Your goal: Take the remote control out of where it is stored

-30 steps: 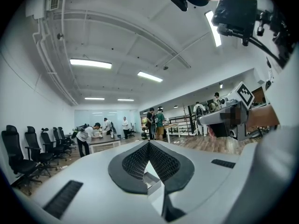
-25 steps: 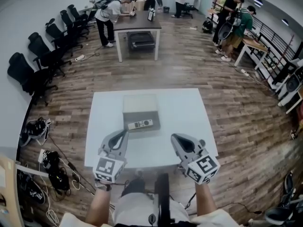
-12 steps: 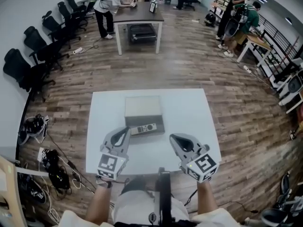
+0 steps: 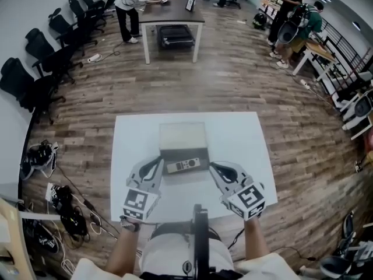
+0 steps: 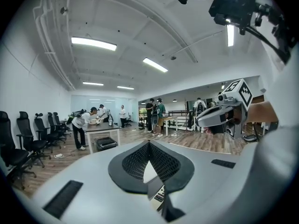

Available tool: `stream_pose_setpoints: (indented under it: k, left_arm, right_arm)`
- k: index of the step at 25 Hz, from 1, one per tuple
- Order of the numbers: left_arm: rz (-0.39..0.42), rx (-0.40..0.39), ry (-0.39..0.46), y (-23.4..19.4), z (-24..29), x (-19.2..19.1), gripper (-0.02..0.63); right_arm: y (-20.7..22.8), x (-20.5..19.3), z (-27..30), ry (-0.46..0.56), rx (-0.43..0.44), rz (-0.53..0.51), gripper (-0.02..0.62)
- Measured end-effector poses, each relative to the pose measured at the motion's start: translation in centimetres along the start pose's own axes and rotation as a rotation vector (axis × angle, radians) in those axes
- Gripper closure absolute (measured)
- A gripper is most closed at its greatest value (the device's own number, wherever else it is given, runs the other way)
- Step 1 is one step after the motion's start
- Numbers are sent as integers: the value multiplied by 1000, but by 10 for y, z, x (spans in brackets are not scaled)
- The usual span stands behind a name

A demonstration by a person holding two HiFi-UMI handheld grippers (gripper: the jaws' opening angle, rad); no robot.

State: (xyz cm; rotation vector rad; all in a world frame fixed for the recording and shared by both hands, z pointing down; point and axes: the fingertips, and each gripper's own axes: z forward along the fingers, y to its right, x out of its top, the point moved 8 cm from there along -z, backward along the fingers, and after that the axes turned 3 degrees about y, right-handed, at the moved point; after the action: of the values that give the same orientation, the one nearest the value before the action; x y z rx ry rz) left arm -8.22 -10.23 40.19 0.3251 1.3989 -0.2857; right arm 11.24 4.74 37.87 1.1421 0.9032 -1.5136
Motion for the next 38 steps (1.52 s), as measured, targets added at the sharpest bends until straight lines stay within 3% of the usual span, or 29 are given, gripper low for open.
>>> stream_pose_setpoints:
  k: [5,14,28,38]
  left_arm:
    - [-3,-40,-24,-8,14,-12,617]
    - [-40,-31,-69,-12,27,-29,617]
    - [-100,172,-132,11,25,-41,617]
    - [-133,241,-171,22,16,-54,617]
  right_arm:
    - [7,-8,18,-88,0,-64,597]
    - [24,-27,47,-204,64,-121,595]
    - [49,-47,93,-296,346,-294,595]
    - [47,-67,120,-351,470,-348,595]
